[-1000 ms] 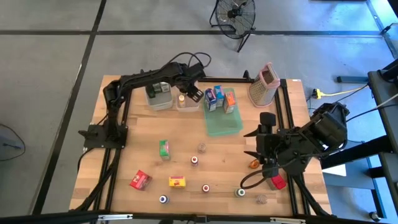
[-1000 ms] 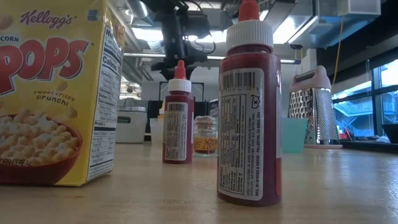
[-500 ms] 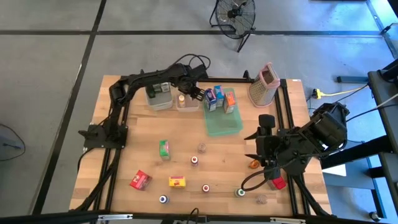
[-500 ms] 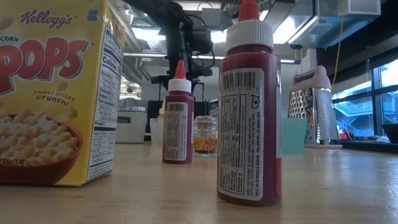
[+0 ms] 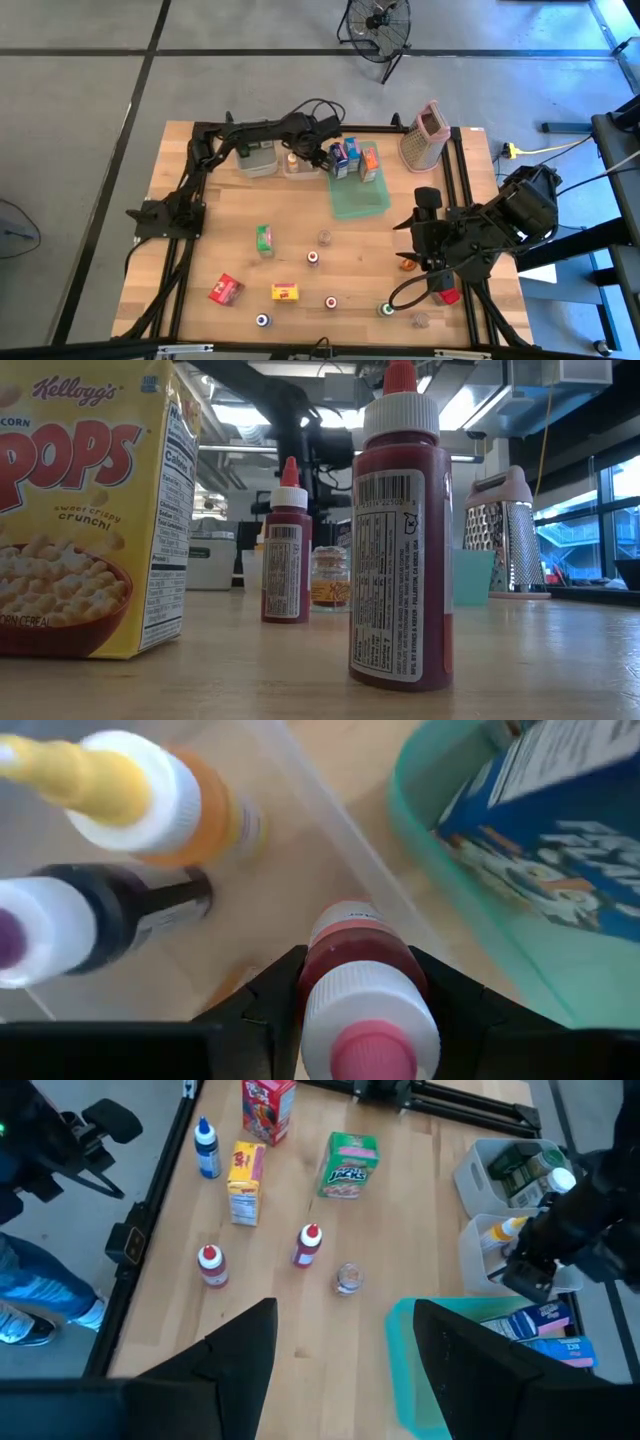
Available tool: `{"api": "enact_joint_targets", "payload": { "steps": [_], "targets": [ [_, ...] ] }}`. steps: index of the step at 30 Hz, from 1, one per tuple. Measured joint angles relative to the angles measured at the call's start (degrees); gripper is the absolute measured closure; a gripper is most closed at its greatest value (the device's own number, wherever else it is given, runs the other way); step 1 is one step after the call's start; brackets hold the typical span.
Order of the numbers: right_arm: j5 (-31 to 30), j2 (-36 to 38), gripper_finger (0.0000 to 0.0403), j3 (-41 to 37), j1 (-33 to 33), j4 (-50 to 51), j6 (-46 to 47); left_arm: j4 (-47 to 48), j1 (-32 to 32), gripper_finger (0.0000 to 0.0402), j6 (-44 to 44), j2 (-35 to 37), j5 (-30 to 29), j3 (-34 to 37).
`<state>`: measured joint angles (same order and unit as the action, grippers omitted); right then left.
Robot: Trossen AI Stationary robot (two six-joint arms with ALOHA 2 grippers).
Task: Pick & Place Kitchen Items
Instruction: Put the pink food coloring bottle into the transparent bin
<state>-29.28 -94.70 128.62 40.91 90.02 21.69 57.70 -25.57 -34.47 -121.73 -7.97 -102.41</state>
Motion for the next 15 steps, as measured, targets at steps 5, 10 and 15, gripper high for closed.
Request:
{"api": "enact_joint_targets", "payload": {
  "steps": [5, 10, 15],
  "targets": [
    [0.0, 0.0, 0.0164, 0.0, 0.0, 0.0, -0.04, -0.83, 0.09, 0.0258, 0.27, -0.15, -0.45, 0.0],
    [-0.02, 0.0, 0.0165, 0.0, 0.0, 0.0, -0.06, -0.75, -0.16, 0.0247, 1.82, -0.15, 0.05, 0.0],
    [-0.04, 0.0, 0.0165, 0.0, 0.0, 0.0, -0.07, -0.76, -0.19, 0.0243, 2.22, -0.15, 0.48, 0.0]
  ]
}}
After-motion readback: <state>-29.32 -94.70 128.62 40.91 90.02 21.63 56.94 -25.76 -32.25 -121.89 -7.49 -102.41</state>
